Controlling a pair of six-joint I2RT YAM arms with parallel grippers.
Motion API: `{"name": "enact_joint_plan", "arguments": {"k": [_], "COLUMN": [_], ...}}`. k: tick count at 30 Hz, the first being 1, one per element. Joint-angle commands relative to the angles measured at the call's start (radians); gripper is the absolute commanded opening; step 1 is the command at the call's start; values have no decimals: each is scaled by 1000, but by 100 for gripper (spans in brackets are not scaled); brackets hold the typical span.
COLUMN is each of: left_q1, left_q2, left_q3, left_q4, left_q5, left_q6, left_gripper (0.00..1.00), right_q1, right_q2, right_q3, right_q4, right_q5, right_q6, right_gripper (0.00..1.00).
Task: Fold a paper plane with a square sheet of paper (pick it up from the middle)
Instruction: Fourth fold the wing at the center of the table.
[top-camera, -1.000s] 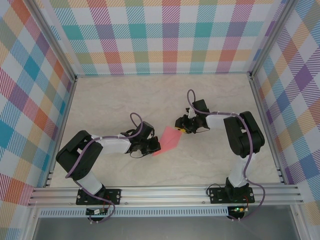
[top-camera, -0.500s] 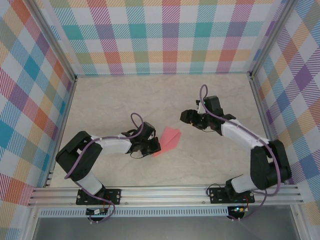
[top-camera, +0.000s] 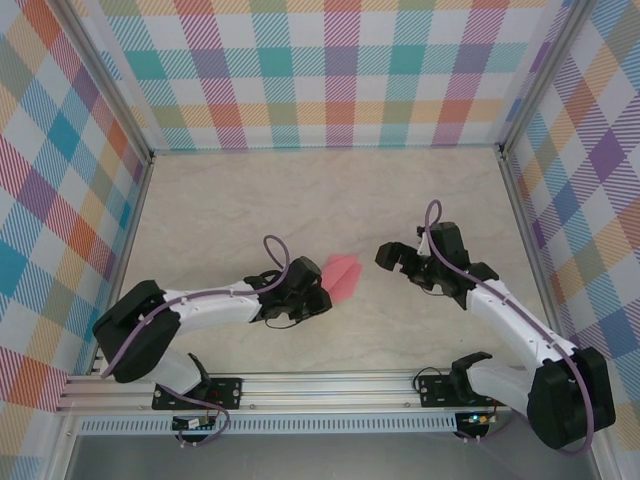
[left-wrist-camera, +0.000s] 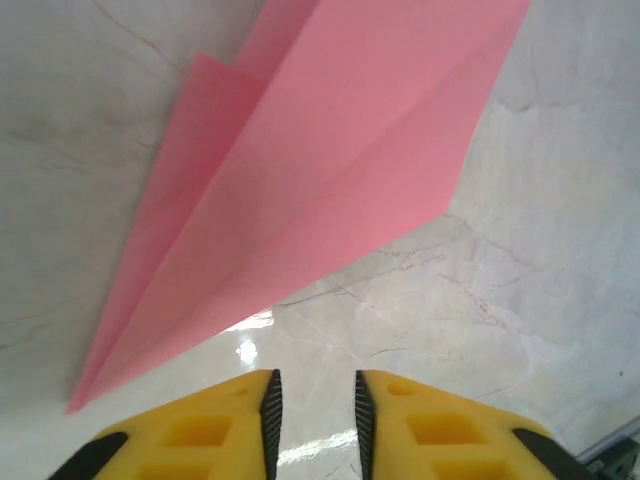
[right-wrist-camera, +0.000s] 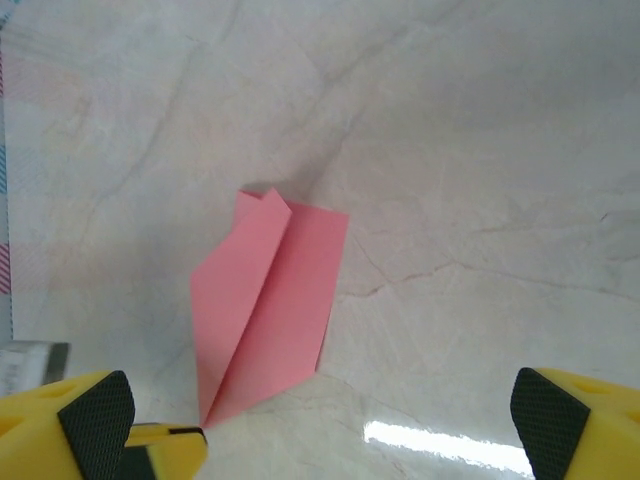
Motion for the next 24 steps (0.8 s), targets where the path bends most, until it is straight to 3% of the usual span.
{"name": "enact_joint_plan", "arguments": {"k": [1, 4, 7, 11, 17, 24], "left_q1": [16, 114, 192, 214, 238, 240], "left_q2": [-103, -143, -114, -6, 137, 185], "left_q3": [49, 30, 54, 137, 174, 193], "left_q4": [-203, -206, -206, -203, -131, -88], "left_q5": [-179, -94, 32, 160, 232, 258], "left_q6": [53, 143, 248, 348, 346, 354], "left_gripper": [39, 51, 55, 57, 54, 51], "right_q1": [-3, -3, -2, 2, 23, 76], "right_q2": [25, 40, 79, 121, 151, 266], "right_q3": [-34, -87, -101, -102, -104, -46], "right_q4": [-2, 92, 134, 153, 168, 156], "right_q5": [-101, -177, -230, -249, -252, -264], "right_q6": [14, 60, 87, 108, 159, 195], "right_gripper": [100, 97, 91, 82, 76, 68]}}
